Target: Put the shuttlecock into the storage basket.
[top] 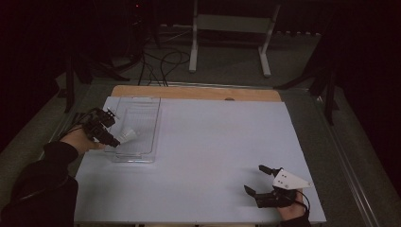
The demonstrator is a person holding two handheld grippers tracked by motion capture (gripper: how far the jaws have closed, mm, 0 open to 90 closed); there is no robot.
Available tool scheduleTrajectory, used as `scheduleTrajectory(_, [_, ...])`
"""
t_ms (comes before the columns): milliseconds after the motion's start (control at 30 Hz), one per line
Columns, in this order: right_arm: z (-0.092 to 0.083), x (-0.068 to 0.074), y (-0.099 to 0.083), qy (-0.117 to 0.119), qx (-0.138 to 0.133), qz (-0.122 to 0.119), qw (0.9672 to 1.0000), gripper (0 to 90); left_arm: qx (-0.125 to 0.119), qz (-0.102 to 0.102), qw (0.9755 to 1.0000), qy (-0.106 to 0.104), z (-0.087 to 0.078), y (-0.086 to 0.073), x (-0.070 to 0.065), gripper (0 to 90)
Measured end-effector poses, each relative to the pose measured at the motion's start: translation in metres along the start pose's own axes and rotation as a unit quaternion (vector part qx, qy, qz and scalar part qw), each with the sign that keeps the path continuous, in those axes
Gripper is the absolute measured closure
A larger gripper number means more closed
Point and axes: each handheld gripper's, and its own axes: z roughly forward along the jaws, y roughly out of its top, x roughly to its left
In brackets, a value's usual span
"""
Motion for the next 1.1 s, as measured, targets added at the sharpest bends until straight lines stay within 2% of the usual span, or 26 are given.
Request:
scheduleTrajectory(100, [0.000, 0.000, 0.000, -0.001, 0.001, -0.001, 1.0000, 10.5, -0.005, -0.014, 0.9999, 0.004, -0.004, 0.001, 0.001, 46.2])
scheduleTrajectory(200, [0.000, 0.000, 0.000, -0.001, 0.000, -0.001, 1.0000, 10.5, -0.008, -0.021, 0.9997, 0.010, -0.007, 0.000, 0.001, 43.5])
scheduleTrajectory(233, [0.000, 0.000, 0.000, 0.000, 0.000, 0.000, 1.0000, 10.5, -0.008, -0.021, 0.9997, 0.011, -0.008, 0.000, 0.001, 37.9])
scheduleTrajectory(400, [0.000, 0.000, 0.000, -0.001, 0.000, -0.001, 1.0000, 10.5, -0.014, -0.029, 0.9994, 0.007, -0.010, 0.001, -0.001, 28.1])
scheduleTrajectory(633, [0.000, 0.000, 0.000, 0.000, 0.001, 0.000, 1.0000, 10.5, -0.027, -0.021, 0.9994, 0.003, -0.014, 0.006, -0.009, 17.8])
scheduleTrajectory(800, [0.000, 0.000, 0.000, -0.002, 0.001, -0.002, 1.0000, 10.5, -0.040, -0.028, 0.9988, -0.007, -0.016, 0.009, -0.011, 14.7])
scheduleTrajectory(867, [-0.001, 0.000, 0.000, -0.001, -0.001, -0.002, 1.0000, 10.5, -0.043, -0.027, 0.9986, -0.014, -0.015, 0.010, -0.012, 8.7])
scheduleTrajectory(1100, [0.000, 0.000, 0.000, -0.001, 0.000, 0.001, 1.0000, 10.5, -0.056, -0.017, 0.9981, -0.019, -0.017, 0.014, -0.015, 1.1])
